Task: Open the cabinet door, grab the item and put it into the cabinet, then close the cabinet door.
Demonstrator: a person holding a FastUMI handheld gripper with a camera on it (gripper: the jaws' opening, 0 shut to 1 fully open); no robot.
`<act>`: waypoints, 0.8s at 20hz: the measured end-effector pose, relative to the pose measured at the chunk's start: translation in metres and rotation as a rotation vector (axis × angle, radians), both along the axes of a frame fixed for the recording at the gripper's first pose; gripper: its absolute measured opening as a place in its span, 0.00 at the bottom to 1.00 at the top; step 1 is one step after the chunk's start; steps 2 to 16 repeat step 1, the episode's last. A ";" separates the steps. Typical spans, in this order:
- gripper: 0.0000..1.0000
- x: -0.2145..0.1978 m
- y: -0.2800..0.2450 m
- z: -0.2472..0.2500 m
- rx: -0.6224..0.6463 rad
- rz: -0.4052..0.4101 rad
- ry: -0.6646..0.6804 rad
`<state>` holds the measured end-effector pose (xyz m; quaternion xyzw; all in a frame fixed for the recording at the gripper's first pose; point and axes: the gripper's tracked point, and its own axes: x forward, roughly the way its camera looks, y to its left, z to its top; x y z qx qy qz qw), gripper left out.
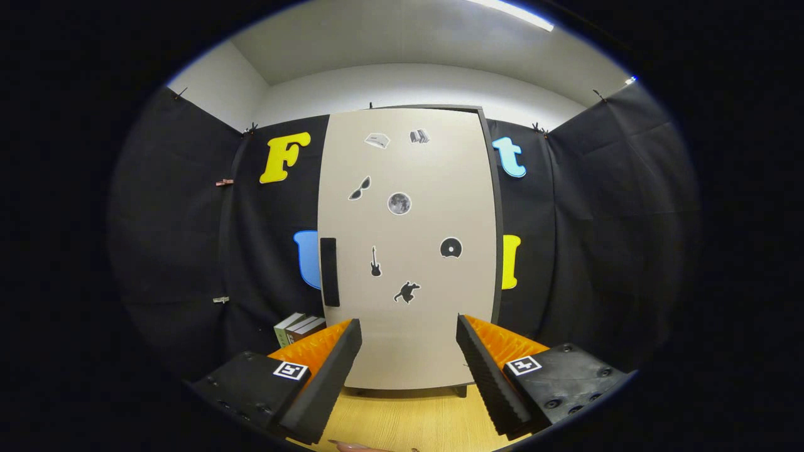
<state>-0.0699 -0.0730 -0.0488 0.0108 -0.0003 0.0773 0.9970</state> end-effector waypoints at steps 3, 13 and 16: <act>0.98 -0.001 -0.001 0.000 0.001 -0.002 0.000; 0.98 -0.001 -0.001 0.000 0.001 -0.002 0.000; 0.98 -0.001 -0.001 0.000 0.001 -0.002 0.000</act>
